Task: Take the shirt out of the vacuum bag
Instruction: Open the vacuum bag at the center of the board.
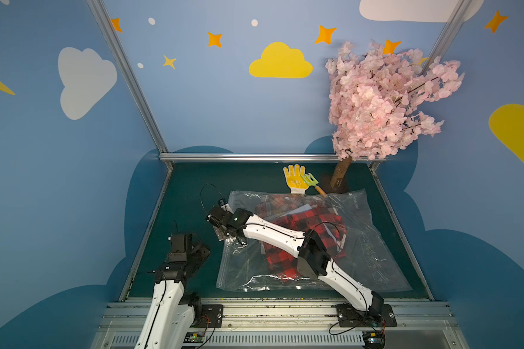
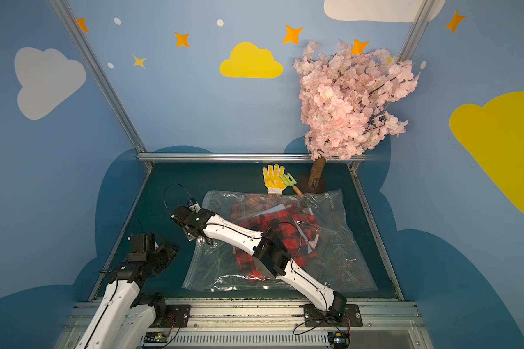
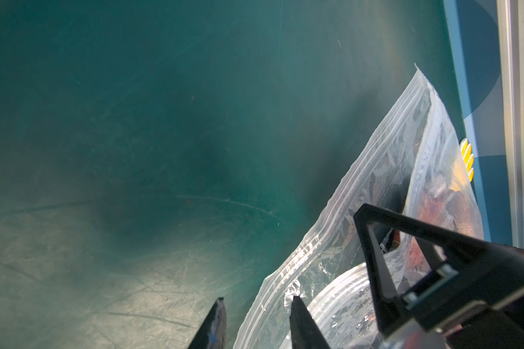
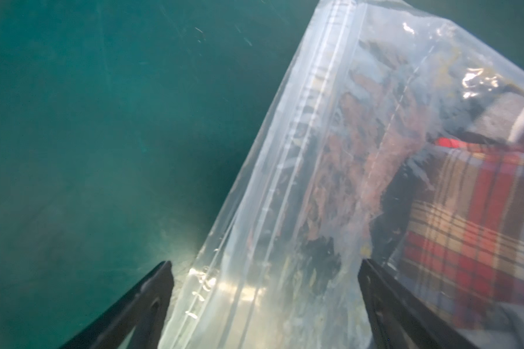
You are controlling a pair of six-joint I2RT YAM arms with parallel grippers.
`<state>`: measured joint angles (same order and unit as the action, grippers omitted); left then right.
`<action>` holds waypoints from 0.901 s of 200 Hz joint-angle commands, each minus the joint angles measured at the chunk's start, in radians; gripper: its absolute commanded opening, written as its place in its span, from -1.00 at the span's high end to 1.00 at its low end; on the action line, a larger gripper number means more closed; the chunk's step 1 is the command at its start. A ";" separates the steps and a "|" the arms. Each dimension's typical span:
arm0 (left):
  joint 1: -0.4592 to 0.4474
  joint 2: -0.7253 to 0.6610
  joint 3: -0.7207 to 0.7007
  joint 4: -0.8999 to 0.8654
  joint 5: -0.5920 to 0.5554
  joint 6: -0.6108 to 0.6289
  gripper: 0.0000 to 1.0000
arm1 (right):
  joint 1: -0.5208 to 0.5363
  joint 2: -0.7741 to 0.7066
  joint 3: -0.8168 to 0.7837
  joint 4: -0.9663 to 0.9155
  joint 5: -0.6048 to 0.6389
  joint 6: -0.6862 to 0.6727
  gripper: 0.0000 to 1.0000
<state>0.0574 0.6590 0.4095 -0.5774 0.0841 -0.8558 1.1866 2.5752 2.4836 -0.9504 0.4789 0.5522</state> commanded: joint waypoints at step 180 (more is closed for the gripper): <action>-0.005 0.189 0.067 0.295 0.386 0.047 -0.56 | -0.027 -0.314 -0.321 -0.031 0.059 0.074 1.00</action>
<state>0.0586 0.8101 0.4232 -0.3756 0.3443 -0.8196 1.1694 2.3947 2.2341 -0.9947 0.5442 0.6075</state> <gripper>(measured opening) 0.742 0.046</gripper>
